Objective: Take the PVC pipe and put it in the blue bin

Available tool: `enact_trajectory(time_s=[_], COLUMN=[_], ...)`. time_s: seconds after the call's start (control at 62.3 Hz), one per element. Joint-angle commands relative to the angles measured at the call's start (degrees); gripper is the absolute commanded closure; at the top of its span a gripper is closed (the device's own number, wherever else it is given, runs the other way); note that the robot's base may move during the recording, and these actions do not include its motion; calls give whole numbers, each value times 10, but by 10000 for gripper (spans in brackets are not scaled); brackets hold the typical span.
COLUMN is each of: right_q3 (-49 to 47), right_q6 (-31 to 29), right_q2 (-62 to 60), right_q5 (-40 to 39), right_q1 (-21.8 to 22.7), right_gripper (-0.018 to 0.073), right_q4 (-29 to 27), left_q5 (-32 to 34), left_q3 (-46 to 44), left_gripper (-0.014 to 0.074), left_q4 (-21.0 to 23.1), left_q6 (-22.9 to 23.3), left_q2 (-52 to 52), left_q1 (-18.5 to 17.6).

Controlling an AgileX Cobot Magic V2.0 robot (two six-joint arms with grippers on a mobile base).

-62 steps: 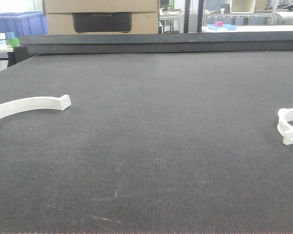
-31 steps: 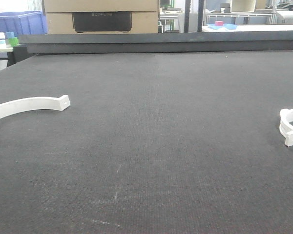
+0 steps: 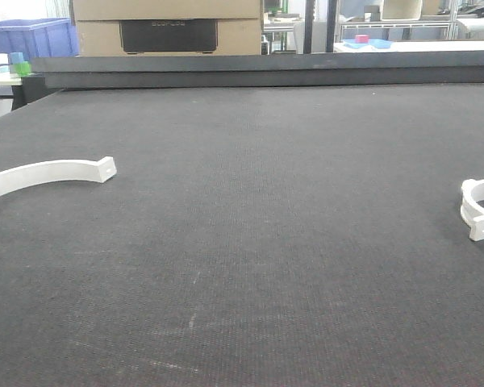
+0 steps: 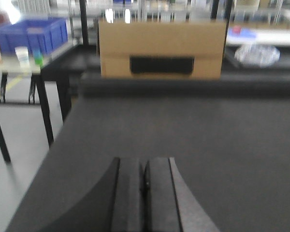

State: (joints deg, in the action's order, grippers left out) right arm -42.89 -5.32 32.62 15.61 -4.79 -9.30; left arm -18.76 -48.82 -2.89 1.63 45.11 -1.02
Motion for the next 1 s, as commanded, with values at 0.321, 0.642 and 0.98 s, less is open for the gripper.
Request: enact_trajectory(time_s=[0.321,0.642,0.98], right_q3=[-46,-46,-46], right_q6=[-2,-2,-2], right_q2=[315,434,446], right_q5=[240,240,183], right_q1=[-1,-1,-1], right_gripper=[721,721,721], right_q4=[-1,-5,-6], left_q5=[-7,-35,-61], left_q3=[-4,-4,-4], left_gripper=[707,707,707], left_q4=[-1,23,68], left_q6=[1,1,1], left_q2=[154,209,211], left_q1=[0,0,0])
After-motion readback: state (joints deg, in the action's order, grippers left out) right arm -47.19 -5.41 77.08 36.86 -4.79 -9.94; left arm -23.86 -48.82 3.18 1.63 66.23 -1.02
